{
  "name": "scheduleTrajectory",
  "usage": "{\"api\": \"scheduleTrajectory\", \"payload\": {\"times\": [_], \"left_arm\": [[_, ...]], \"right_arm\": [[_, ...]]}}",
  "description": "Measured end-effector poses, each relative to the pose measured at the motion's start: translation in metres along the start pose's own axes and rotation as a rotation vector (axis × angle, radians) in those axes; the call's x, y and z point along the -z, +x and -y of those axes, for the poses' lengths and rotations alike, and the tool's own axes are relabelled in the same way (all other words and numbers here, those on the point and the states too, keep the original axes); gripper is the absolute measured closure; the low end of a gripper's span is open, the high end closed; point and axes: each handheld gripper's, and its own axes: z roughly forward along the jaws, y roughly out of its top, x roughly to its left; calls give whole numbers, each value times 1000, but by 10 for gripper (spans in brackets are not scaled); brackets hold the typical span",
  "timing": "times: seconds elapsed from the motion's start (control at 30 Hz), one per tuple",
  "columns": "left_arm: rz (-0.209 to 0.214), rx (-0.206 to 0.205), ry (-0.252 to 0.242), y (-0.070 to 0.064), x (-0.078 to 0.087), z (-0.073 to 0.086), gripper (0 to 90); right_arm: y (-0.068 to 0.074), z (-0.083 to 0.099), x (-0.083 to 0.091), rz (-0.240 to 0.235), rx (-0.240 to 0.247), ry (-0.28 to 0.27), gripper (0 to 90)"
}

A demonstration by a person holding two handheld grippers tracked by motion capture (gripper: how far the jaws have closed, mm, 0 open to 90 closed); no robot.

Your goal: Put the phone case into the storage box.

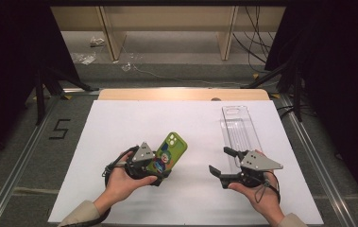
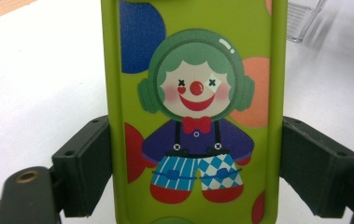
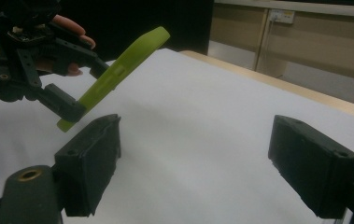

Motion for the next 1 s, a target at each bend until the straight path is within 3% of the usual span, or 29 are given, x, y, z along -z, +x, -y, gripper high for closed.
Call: {"api": "scheduleTrajectory", "payload": {"times": [1.0], "left_arm": [[1, -34, -32, -17, -12, -5, 164]], "right_arm": [[2, -11, -16, -9, -3, -3, 182]]}}
